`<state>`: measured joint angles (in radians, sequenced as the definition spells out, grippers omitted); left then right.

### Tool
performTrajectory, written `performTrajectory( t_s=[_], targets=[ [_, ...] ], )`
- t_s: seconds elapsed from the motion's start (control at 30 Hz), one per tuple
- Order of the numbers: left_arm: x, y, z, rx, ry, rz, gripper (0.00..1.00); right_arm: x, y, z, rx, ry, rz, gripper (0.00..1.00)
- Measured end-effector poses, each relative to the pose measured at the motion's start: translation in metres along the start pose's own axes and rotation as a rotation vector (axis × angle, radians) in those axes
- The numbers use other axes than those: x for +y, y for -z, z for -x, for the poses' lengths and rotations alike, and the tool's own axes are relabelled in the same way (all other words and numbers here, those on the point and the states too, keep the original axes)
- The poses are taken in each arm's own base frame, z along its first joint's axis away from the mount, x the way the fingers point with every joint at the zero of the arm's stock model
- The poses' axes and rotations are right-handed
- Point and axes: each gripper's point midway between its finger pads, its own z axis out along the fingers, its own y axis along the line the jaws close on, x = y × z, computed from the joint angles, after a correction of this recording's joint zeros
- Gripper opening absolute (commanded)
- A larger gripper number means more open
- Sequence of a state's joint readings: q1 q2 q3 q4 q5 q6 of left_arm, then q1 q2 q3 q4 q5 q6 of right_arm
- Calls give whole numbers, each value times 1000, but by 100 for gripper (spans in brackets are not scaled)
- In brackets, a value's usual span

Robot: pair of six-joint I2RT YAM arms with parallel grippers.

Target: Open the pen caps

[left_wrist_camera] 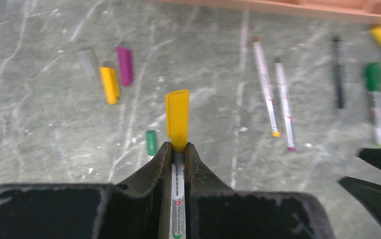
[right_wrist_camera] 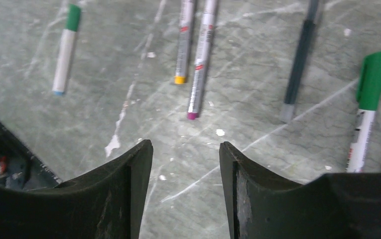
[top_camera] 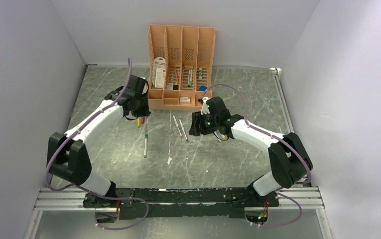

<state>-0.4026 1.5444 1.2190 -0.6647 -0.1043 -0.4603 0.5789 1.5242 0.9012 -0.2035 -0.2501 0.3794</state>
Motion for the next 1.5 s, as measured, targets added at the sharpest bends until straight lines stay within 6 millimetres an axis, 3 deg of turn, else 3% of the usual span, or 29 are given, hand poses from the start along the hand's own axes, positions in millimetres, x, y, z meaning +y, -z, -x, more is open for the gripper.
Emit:
performTrajectory(
  t_s=[0.13,0.3,0.53,0.77,0.97,1.27,1.47,1.5],
  targets=[
    [-30,27,14,-72,17,-177,16,25,13,9,-54,6,123,65],
    [-70,63,23,-181,49,-446,16,61,39,23,-148,20,302,67],
    [-119,85,13,-222,103,-730,16,99,72,47,-280,28,491,67],
    [-159,108,5,-244,114,-913,16,108,80,58,-320,27,532,62],
    [-175,125,10,-273,129,-995,16,109,80,59,-322,21,533,55],
    [-187,127,5,-258,125,-1027,15,110,81,64,-342,19,537,37],
    [-190,123,1,-247,121,-1023,16,112,85,69,-360,30,537,0],
    [-191,124,1,-250,120,-1026,17,111,85,69,-362,23,527,0]
  ],
)
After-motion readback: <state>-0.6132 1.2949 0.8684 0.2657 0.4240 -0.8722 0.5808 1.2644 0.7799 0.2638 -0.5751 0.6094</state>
